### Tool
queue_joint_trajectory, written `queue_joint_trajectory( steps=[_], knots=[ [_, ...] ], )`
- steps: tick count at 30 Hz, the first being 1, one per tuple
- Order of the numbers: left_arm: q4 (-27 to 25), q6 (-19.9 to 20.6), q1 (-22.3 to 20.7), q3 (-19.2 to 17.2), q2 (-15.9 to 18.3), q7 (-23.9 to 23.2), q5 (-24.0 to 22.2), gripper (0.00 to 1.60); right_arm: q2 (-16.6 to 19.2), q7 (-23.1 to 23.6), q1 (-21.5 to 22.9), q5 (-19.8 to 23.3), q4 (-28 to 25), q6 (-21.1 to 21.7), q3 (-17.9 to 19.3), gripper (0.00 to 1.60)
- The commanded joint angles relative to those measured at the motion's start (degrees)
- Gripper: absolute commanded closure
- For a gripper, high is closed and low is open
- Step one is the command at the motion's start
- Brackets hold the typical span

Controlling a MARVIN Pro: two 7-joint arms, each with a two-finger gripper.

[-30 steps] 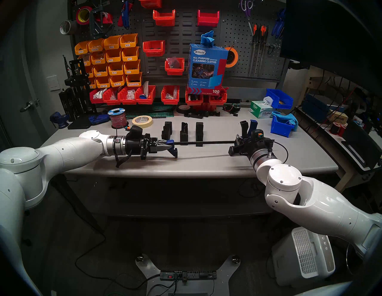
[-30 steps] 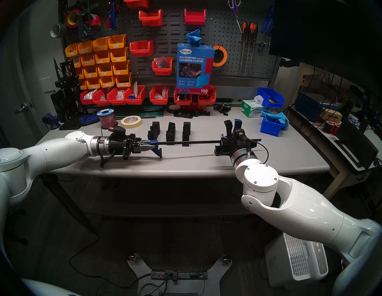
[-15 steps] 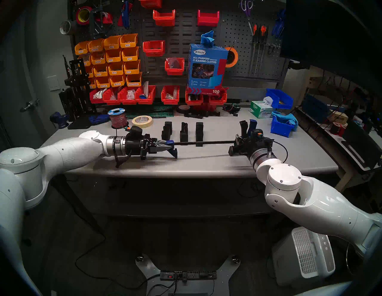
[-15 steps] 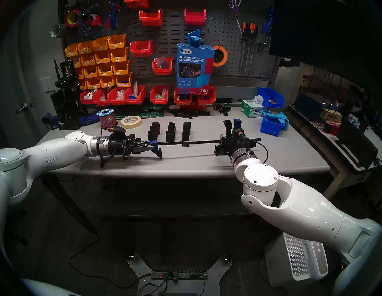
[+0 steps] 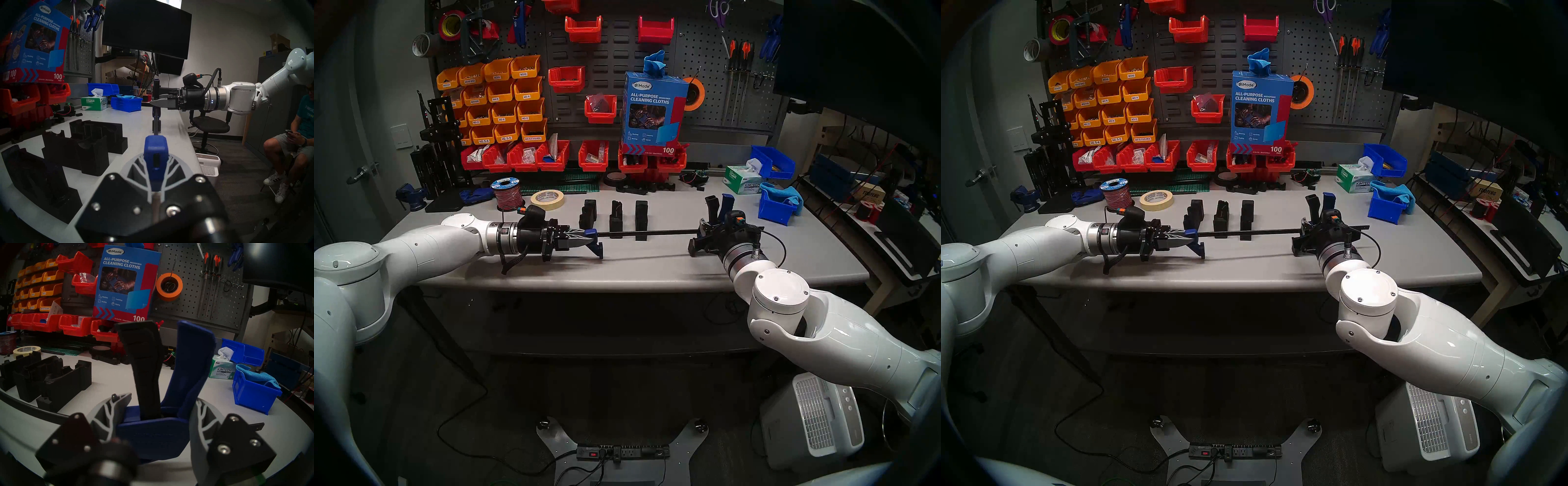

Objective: Clamp the two 3D printed pieces together with the clamp

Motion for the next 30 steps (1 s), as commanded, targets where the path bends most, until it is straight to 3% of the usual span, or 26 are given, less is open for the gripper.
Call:
queue_joint_trajectory(
  steps=[1,30],
  knots=[
    [2.66,-0.14,-2.41,-2.08,-0.96,-2.27,-1.26,1.60,-0.10,0.26,2.45,-1.40,-0.67,-0.23,1.32,1.60],
    [12.40,-0.29,-8.65,-6.71,-3.31,-1.04,-0.56,1.60,-8.95,5.90,10.09,-3.60,6.56,-0.43,-0.39,1.60]
  ],
)
